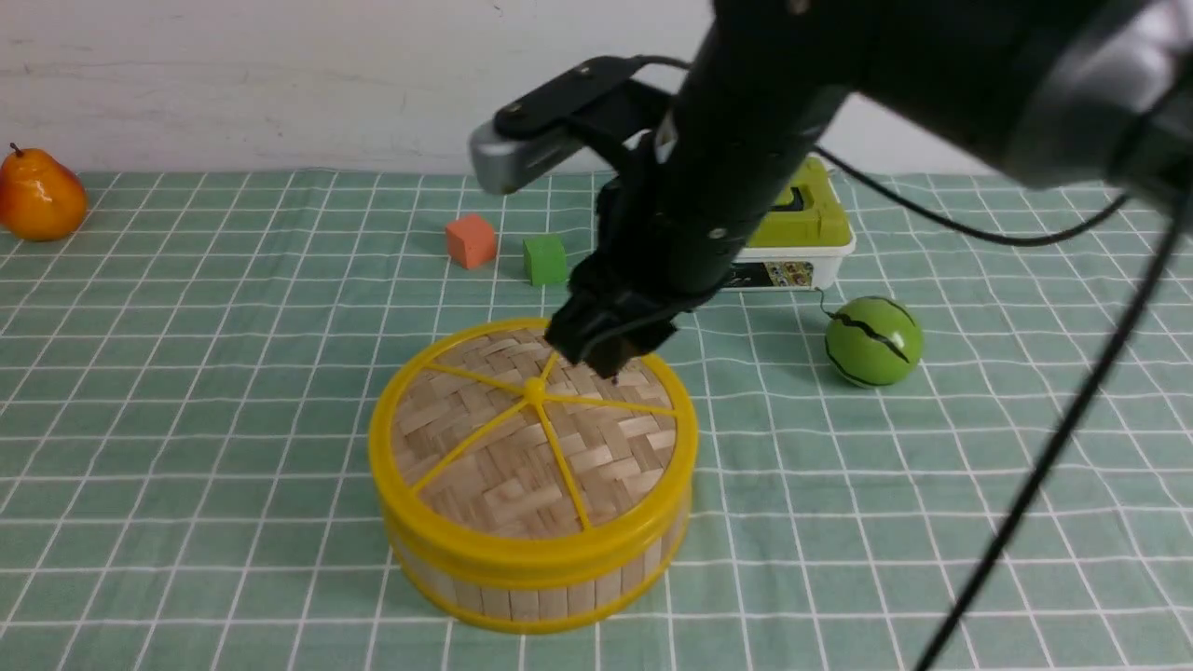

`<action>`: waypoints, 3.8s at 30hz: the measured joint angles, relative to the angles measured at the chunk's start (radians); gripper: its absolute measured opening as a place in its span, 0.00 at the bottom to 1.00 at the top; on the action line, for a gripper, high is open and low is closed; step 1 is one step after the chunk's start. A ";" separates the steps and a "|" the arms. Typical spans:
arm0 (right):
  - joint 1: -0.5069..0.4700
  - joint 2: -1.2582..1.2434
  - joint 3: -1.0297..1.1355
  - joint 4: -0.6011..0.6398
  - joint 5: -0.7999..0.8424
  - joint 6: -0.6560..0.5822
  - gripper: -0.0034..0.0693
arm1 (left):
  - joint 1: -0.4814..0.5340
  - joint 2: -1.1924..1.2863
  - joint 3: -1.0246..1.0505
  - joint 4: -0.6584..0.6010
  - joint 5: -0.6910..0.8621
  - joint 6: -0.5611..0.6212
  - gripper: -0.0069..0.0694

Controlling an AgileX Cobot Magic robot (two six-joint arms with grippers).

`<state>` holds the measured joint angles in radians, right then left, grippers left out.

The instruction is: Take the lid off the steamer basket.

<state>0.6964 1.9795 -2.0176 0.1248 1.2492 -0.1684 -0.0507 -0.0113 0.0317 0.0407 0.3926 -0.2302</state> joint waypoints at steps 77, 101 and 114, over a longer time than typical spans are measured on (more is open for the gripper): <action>-0.456 -0.505 0.909 0.067 -0.545 -0.043 0.38 | 0.000 0.000 0.000 0.000 0.000 0.000 0.40; -0.456 -1.502 1.303 0.131 -0.585 -0.043 0.02 | 0.000 0.000 0.000 0.000 0.000 0.000 0.40; -0.457 -1.562 1.394 -0.014 -0.745 -0.043 0.02 | 0.000 0.000 0.000 0.000 0.000 0.000 0.40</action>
<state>0.2395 0.4172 -0.6234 0.1108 0.5041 -0.2111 -0.0507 -0.0113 0.0317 0.0407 0.3926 -0.2302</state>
